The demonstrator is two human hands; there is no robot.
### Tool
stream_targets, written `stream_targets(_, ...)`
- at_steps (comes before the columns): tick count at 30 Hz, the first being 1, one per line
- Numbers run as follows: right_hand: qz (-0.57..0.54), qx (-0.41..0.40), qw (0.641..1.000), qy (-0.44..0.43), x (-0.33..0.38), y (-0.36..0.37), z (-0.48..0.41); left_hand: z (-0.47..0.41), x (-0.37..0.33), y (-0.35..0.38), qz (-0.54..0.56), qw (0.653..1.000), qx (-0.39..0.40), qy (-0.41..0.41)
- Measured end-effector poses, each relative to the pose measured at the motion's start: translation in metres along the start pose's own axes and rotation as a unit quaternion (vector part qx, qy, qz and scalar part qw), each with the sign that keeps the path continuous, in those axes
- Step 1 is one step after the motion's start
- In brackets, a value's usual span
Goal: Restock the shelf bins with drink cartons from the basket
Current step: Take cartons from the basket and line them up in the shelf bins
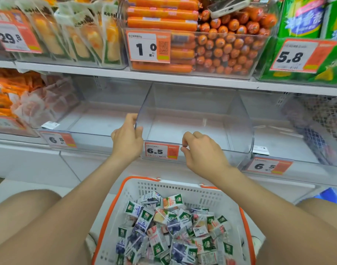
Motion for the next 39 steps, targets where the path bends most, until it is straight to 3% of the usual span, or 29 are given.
stream_targets(3, 0.052, -0.026, 0.998, -0.011, 0.011, -0.006, 0.008, 0.002, 0.000, 0.003, -0.045, 0.998, 0.018, 0.032)
stream_targets(6, 0.058, -0.068, 0.988, -0.127, 0.048, -0.015, 0.025, 0.038, -0.017, -0.005, -0.097, 0.980, -0.103, 0.138)
stream_targets(9, -0.023, 0.087, 0.982, -0.169, 0.076, 0.020, 0.054, 0.092, -0.029, -0.001, -0.085, 0.955, -0.139, 0.248)
stream_targets(11, 0.002, 0.219, 0.962, -0.165, 0.080, 0.057, 0.077, 0.113, -0.022, 0.022, -0.121, 0.948, -0.080, 0.284)
stream_targets(14, 0.040, 0.335, 0.928, -0.156, 0.067, 0.102, 0.106, 0.125, 0.009, 0.076, -0.193, 0.941, 0.125, 0.248)
stream_targets(17, 0.047, 0.387, 0.913, -0.121, 0.038, 0.136, 0.126, 0.140, 0.059, 0.128, -0.317, 0.875, 0.325, 0.169)
stream_targets(21, 0.041, 0.405, 0.911, -0.071, -0.007, 0.166, 0.141, 0.164, 0.113, 0.168, -0.450, 0.773, 0.422, 0.150)
stream_targets(23, 0.027, 0.428, 0.902, -0.054, -0.026, 0.178, 0.147, 0.171, 0.130, 0.181, -0.479, 0.751, 0.429, 0.147)
stream_targets(28, -0.012, 0.477, 0.877, -0.057, -0.047, 0.208, 0.167, 0.190, 0.126, 0.219, -0.340, 0.795, 0.472, 0.172)
stream_targets(31, -0.010, 0.481, 0.872, -0.088, -0.040, 0.219, 0.175, 0.209, 0.121, 0.238, -0.318, 0.785, 0.497, 0.190)
stream_targets(34, 0.058, 0.466, 0.868, -0.162, -0.030, 0.224, 0.171, 0.212, 0.129, 0.245, -0.336, 0.782, 0.502, 0.152)
stream_targets(39, 0.066, 0.476, 0.861, -0.166, -0.030, 0.228, 0.165, 0.197, 0.124, 0.239, -0.266, 0.839, 0.463, 0.105)
Point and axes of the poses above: each hand's wrist, its own z-axis away from the middle knuckle, its own y-axis out of the palm, x = y × z, the point moved 7 cm from there along -z, towards the middle knuckle, and after that the axes turned 10 degrees about -y, right-handed, at the moved point
